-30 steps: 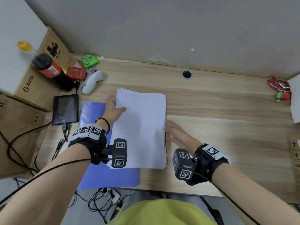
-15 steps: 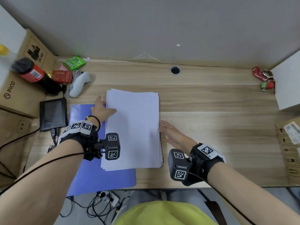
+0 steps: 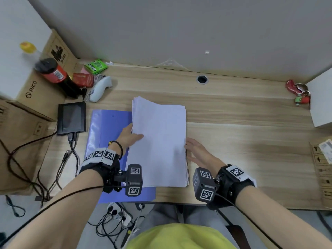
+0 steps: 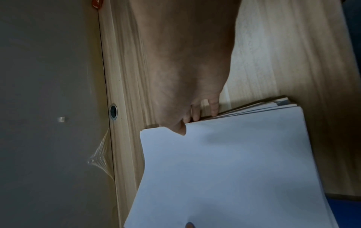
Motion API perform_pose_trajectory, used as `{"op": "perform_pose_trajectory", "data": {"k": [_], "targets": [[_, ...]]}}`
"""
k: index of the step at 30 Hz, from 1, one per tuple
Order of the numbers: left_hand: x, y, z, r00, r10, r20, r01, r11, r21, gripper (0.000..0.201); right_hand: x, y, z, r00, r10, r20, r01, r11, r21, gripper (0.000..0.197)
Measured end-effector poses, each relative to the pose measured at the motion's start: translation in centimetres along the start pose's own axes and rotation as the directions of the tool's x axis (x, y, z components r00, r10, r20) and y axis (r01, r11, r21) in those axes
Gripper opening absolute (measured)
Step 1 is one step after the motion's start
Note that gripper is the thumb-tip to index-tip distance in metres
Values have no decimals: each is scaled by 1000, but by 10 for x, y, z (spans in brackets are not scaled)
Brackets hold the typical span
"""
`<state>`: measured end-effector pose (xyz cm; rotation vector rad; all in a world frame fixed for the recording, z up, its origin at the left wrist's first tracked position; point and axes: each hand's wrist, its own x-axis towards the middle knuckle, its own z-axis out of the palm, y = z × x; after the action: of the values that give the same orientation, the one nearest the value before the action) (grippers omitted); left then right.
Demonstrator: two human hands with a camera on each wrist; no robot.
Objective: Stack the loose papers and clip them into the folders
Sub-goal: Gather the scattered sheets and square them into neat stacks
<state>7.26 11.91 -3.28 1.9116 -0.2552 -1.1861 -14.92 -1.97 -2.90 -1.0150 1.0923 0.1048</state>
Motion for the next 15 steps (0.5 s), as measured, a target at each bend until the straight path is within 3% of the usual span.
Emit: {"op": "perform_pose_trajectory", "data": {"k": [3, 8, 10, 12, 15], "targets": [[-15, -5, 12, 998, 63, 14, -62, 996, -67, 45, -7, 7, -8, 997, 1, -79, 2, 1000, 31, 31], [-47, 2, 36, 963, 220, 153, -200, 970, -137, 44, -27, 14, -34, 989, -55, -139, 63, 996, 56, 39], [-55, 11, 45, 944, 269, 189, -244, 959, -145, 44, -35, 10, -44, 985, -89, -151, 97, 994, 44, 24], [-59, 27, 53, 934, 314, 171, -296, 947, -124, 43, -46, 0, -51, 974, -155, -165, 166, 985, 52, 15], [-63, 58, 68, 917, 386, 100, -375, 920, -115, 40, -62, -25, -59, 931, -295, -216, 301, 954, -9, 23]]}}
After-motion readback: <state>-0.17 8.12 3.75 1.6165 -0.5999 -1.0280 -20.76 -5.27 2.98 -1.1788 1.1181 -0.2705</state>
